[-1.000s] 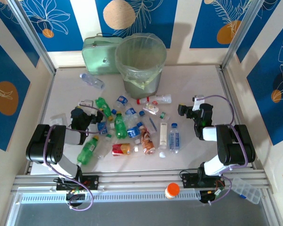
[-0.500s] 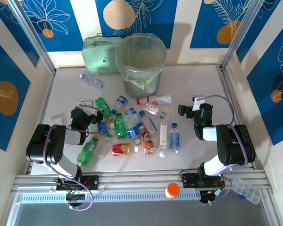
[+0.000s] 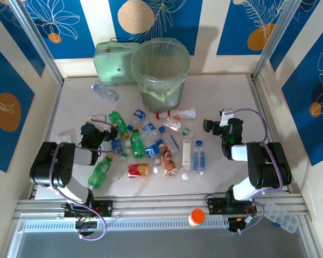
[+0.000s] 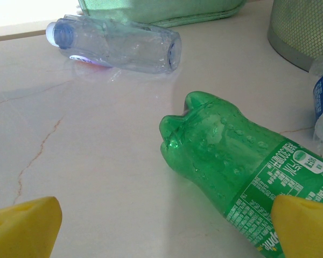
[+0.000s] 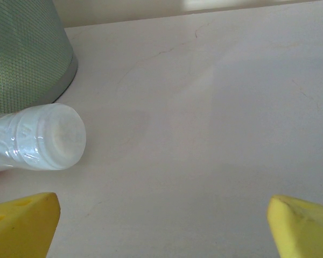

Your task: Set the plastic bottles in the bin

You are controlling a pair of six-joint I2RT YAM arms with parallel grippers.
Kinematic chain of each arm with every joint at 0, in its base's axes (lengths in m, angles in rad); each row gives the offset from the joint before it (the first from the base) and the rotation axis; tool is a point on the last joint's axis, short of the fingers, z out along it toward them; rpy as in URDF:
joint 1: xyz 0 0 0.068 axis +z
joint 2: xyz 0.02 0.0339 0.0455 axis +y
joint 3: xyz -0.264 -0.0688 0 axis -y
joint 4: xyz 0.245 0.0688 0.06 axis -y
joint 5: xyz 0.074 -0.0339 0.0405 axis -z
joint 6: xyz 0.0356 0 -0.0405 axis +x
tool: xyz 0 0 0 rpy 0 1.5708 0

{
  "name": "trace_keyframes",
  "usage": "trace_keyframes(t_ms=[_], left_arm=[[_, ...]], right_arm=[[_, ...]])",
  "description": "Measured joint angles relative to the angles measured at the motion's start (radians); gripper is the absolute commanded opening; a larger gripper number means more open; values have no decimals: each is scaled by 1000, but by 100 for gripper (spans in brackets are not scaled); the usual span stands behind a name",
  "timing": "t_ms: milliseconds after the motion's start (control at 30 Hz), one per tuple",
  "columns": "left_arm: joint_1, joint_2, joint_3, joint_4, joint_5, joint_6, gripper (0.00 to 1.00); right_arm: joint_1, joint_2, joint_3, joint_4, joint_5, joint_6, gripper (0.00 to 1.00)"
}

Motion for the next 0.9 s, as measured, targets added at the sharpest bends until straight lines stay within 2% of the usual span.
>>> trace_keyframes(t_ms=[300, 533, 767, 900], left_arm=[[2, -3, 0, -5, 0, 0, 99], [2, -180, 0, -100, -12, -1, 99], [2, -315, -45, -50, -58, -28, 99], [-22, -328, -35, 32, -58, -59, 99]], right_arm=[[0, -1, 0, -4, 0, 0, 99], [18, -151, 53, -188, -20, -17, 99], [103, -349, 66, -280, 24, 21, 99], [224, -453, 166, -472, 100, 107, 99]])
